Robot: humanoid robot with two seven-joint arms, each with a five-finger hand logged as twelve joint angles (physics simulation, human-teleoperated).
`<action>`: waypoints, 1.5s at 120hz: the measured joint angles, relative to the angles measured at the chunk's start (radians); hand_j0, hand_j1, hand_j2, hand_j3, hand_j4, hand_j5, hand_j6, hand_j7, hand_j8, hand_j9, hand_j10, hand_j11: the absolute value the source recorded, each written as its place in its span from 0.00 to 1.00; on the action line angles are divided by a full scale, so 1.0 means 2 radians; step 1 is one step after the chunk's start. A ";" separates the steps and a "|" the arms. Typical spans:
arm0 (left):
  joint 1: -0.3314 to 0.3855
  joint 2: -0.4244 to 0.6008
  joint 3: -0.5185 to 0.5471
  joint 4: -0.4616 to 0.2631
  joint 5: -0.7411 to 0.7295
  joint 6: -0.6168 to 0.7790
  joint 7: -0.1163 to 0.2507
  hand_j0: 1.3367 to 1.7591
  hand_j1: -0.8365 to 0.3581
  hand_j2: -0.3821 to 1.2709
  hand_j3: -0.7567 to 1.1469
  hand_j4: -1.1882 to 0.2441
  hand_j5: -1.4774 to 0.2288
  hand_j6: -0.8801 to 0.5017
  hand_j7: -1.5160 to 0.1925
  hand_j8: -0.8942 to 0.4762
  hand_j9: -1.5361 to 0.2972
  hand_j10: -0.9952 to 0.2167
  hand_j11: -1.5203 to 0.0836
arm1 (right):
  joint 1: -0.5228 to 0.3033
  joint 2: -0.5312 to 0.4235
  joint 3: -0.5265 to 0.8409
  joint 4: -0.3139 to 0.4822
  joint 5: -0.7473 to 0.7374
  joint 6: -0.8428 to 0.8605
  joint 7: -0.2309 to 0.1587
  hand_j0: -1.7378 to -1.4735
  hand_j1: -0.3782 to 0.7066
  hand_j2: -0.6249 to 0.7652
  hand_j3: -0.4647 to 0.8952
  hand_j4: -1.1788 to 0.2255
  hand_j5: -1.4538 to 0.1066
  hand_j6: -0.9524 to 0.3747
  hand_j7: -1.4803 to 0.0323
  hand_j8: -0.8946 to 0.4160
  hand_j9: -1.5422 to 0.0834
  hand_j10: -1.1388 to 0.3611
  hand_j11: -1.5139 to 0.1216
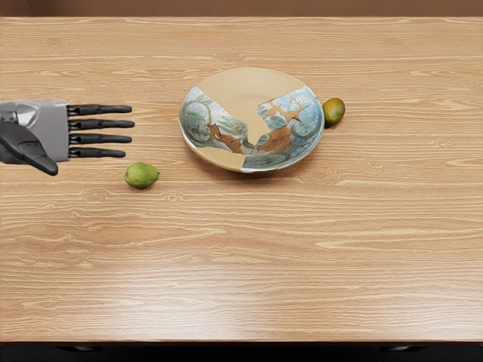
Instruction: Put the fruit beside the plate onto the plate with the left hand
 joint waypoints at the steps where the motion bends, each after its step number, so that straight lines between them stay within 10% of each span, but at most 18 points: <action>1: 0.000 0.000 0.000 0.000 0.000 0.000 0.000 0.76 0.97 0.23 0.40 0.82 0.85 0.63 0.87 0.64 0.82 0.81 0.93 | 0.000 0.000 0.000 0.000 0.000 0.000 0.000 0.30 0.03 0.45 0.34 0.84 0.93 0.72 0.98 0.68 0.95 0.76 0.93; 37: -0.040 -0.050 -0.002 -0.002 0.030 0.000 0.000 0.76 0.97 0.23 0.40 0.82 0.85 0.63 0.87 0.64 0.83 0.81 0.93 | 0.000 0.000 -0.005 0.000 -0.003 0.000 0.000 0.30 0.03 0.45 0.34 0.84 0.93 0.72 0.98 0.68 0.95 0.76 0.93; 81: -0.087 -0.147 -0.014 0.012 0.381 0.026 0.000 0.76 0.97 0.23 0.40 0.82 0.85 0.62 0.87 0.64 0.83 0.81 0.93 | 0.000 0.000 -0.006 0.000 -0.004 0.000 0.000 0.30 0.03 0.45 0.34 0.84 0.93 0.72 0.98 0.68 0.95 0.76 0.93; 128: -0.079 -0.267 0.014 0.046 0.644 0.157 0.000 0.76 0.97 0.23 0.40 0.81 0.85 0.62 0.87 0.64 0.82 0.80 0.93 | 0.000 0.000 -0.005 0.000 -0.004 0.000 0.000 0.30 0.03 0.45 0.34 0.84 0.93 0.72 0.98 0.68 0.95 0.76 0.93; 180: -0.057 -0.313 0.076 0.082 0.744 0.251 0.000 0.76 0.94 0.24 0.40 0.79 0.83 0.60 0.85 0.61 0.80 0.78 0.91 | 0.000 0.000 -0.006 0.000 -0.004 0.000 0.000 0.30 0.03 0.45 0.34 0.84 0.93 0.72 0.98 0.68 0.95 0.76 0.93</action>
